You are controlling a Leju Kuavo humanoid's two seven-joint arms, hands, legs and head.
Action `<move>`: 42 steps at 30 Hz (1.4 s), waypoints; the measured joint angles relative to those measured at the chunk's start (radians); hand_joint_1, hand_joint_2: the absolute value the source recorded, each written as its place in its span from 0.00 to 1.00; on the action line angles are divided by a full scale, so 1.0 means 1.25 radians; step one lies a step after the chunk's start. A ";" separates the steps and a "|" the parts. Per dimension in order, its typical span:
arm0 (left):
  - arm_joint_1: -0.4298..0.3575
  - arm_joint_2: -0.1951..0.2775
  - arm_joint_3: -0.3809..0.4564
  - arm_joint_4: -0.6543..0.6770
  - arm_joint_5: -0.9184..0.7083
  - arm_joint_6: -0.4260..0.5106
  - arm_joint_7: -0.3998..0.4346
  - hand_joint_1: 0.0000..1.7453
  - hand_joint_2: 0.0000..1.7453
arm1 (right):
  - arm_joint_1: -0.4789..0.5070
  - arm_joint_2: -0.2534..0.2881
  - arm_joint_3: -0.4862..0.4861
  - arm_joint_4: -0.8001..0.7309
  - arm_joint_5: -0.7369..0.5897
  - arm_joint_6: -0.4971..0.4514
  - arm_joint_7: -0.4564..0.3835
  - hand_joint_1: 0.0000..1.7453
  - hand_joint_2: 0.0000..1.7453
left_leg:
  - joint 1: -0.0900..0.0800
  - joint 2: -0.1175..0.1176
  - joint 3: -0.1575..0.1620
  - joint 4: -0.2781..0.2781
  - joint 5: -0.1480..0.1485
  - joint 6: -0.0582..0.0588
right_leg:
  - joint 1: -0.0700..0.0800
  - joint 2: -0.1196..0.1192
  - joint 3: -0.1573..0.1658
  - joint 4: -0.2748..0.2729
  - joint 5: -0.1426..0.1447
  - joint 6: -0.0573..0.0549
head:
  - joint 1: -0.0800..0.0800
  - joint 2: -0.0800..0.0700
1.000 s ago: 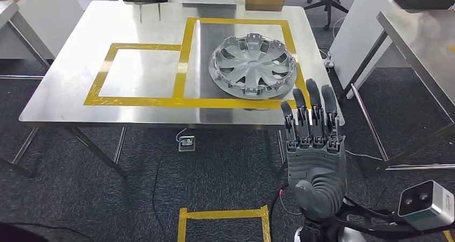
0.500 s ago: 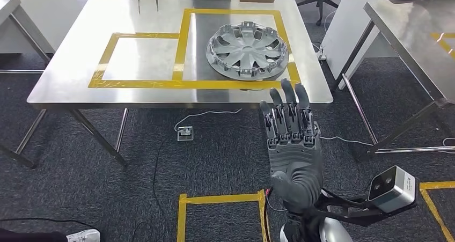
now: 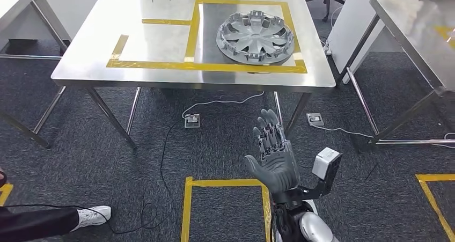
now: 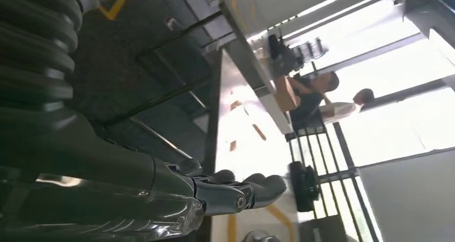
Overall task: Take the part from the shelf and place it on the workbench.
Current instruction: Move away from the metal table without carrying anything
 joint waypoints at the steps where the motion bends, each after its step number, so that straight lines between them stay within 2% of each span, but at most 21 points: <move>1: 0.000 -0.002 0.000 0.000 -0.002 0.000 0.004 0.00 0.00 | -0.005 -0.001 -0.002 0.047 -0.022 0.020 -0.008 0.00 1.00 | 0.002 0.001 -0.003 -0.002 0.006 -0.003 | -0.001 -0.001 -0.005 -0.005 0.010 0.000 | 0.001 0.000; 3: 0.001 -0.004 0.000 0.001 -0.004 0.000 0.012 0.00 0.00 | -0.020 -0.002 -0.006 0.165 -0.065 0.065 -0.025 0.00 1.00 | 0.004 -0.001 -0.014 0.017 -0.027 -0.011 | -0.004 -0.004 -0.020 -0.014 0.036 -0.004 | 0.000 0.000; 6: 0.003 -0.003 0.000 0.001 -0.005 0.001 0.014 0.00 0.00 | -0.034 -0.001 -0.013 0.355 -0.109 0.114 -0.039 0.00 1.00 | 0.011 -0.003 -0.045 0.143 -0.149 -0.024 | -0.007 -0.011 -0.059 -0.013 0.070 -0.005 | -0.018 0.000; 7: 0.004 -0.002 0.000 0.002 -0.005 0.002 0.014 0.00 0.00 | -0.035 0.000 -0.014 0.412 -0.118 0.124 -0.042 0.00 1.00 | 0.013 -0.003 -0.051 0.189 -0.164 -0.028 | -0.008 -0.014 -0.074 -0.009 0.079 -0.003 | -0.022 0.000; 9: 0.005 0.000 0.000 0.002 -0.005 0.002 0.013 0.00 0.00 | -0.039 0.003 -0.014 0.507 -0.130 0.138 -0.044 0.00 1.00 | 0.019 -0.002 -0.035 0.225 -0.134 -0.037 | -0.011 -0.018 -0.109 0.006 0.095 0.004 | -0.026 0.000; 11: 0.004 0.000 0.001 0.002 -0.004 0.003 0.012 0.00 0.00 | -0.044 0.005 -0.014 0.580 -0.134 0.143 -0.042 0.00 0.50 | 0.025 -0.003 0.030 0.163 -0.101 -0.045 | -0.017 -0.020 -0.146 0.030 0.104 0.014 | -0.029 0.000; 13: 0.003 0.000 0.001 0.002 -0.004 0.004 0.011 0.00 0.00 | -0.053 0.007 -0.015 0.647 -0.137 0.144 -0.035 0.00 0.00 | 0.025 -0.006 0.100 0.065 -0.124 -0.043 | -0.019 -0.018 -0.172 0.054 0.110 0.024 | -0.032 0.000; 15: 0.003 0.000 0.001 0.002 -0.005 0.004 0.012 0.00 0.00 | -0.057 0.010 -0.016 0.702 -0.141 0.141 -0.012 0.00 0.00 | 0.020 -0.009 0.121 0.022 -0.143 -0.026 | -0.020 -0.015 -0.182 0.062 0.122 0.033 | -0.031 0.000; 17: 0.005 -0.001 0.002 0.001 -0.005 0.004 0.014 0.00 0.00 | -0.054 0.012 -0.016 0.748 -0.146 0.136 0.026 0.00 0.00 | 0.019 -0.008 0.109 0.021 -0.132 -0.009 | -0.023 -0.012 -0.187 0.060 0.129 0.042 | -0.030 0.000; 19: 0.005 -0.002 0.002 0.001 -0.005 0.003 0.016 0.00 0.00 | -0.049 0.015 -0.016 0.803 -0.149 0.133 0.069 0.00 0.00 | 0.021 -0.009 0.092 0.019 -0.114 0.005 | -0.026 -0.005 -0.200 0.093 0.085 0.051 | -0.026 0.000; 22: 0.007 -0.003 0.003 0.001 -0.005 0.003 0.018 0.00 0.00 | -0.032 0.020 -0.014 0.884 -0.149 0.135 0.120 0.00 0.00 | 0.017 -0.016 0.057 0.019 -0.088 0.015 | -0.029 0.000 -0.223 0.228 -0.027 0.059 | -0.012 0.000; 24: 0.012 -0.003 0.003 0.001 -0.005 0.003 0.021 0.00 0.00 | -0.024 0.029 -0.012 0.926 -0.144 0.141 0.139 0.00 0.00 | 0.012 -0.016 0.033 0.020 -0.071 0.016 | -0.028 0.002 -0.214 0.276 -0.028 0.053 | -0.001 0.000; 27: 0.015 -0.003 0.003 0.001 -0.005 0.002 0.024 0.00 0.00 | -0.024 0.043 -0.009 0.967 -0.137 0.149 0.156 0.00 0.00 | 0.001 -0.008 0.009 0.020 -0.050 0.016 | -0.015 0.003 -0.120 0.167 0.018 0.021 | 0.009 0.000; 29: 0.014 -0.005 0.003 0.001 -0.005 0.001 0.025 0.00 0.00 | -0.027 0.049 -0.006 0.986 -0.134 0.151 0.159 0.00 0.00 | -0.001 0.000 0.003 0.019 -0.039 0.011 | -0.003 0.000 -0.050 0.060 0.009 0.000 | 0.007 0.000; 30: 0.014 -0.006 0.003 0.001 -0.005 0.001 0.026 0.00 0.00 | -0.028 0.051 -0.005 0.995 -0.133 0.151 0.160 0.00 0.25 | 0.001 0.004 0.003 0.017 -0.033 0.007 | 0.001 -0.001 -0.034 0.032 0.003 -0.006 | 0.005 0.000; 31: 0.014 -0.006 0.003 0.001 -0.005 0.001 0.028 0.00 0.00 | -0.028 0.053 -0.005 1.003 -0.133 0.151 0.162 0.00 0.50 | 0.002 0.008 0.003 0.015 -0.027 0.003 | 0.002 0.000 -0.031 0.019 0.004 -0.009 | 0.005 0.000; 33: 0.013 -0.004 0.002 0.001 -0.005 0.001 0.032 0.00 0.50 | -0.026 0.059 -0.003 1.016 -0.134 0.152 0.168 0.00 1.00 | 0.004 0.006 -0.001 0.019 -0.031 -0.005 | 0.000 0.000 -0.029 0.000 0.022 -0.010 | 0.008 0.000; 35: 0.014 -0.002 0.002 0.001 -0.005 0.001 0.032 0.00 1.00 | -0.025 0.067 0.000 1.027 -0.134 0.154 0.172 0.00 1.00 | 0.006 -0.002 -0.024 0.072 -0.079 -0.013 | -0.006 -0.001 -0.032 -0.015 0.041 -0.008 | 0.001 0.000; 37: 0.014 0.001 0.002 0.001 -0.005 0.001 0.029 0.00 1.00 | -0.025 0.076 0.004 1.037 -0.134 0.154 0.176 0.00 1.00 | 0.010 -0.005 -0.056 0.169 -0.140 -0.023 | -0.007 -0.001 -0.042 -0.014 0.049 -0.007 | -0.012 0.000; 39: 0.015 0.006 0.002 0.001 -0.003 0.001 0.024 0.00 1.00 | -0.023 0.085 0.007 1.046 -0.134 0.154 0.182 0.00 1.00 | 0.014 -0.004 -0.059 0.215 -0.152 -0.031 | -0.008 -0.002 -0.052 -0.008 0.052 -0.003 | -0.022 0.000; 42: 0.015 0.011 0.003 0.001 -0.002 0.001 0.018 0.00 1.00 | -0.024 0.097 0.010 1.056 -0.136 0.153 0.193 0.00 1.00 | 0.020 0.003 0.029 0.100 -0.101 -0.042 | -0.013 -0.003 -0.064 0.011 0.046 0.008 | -0.030 0.000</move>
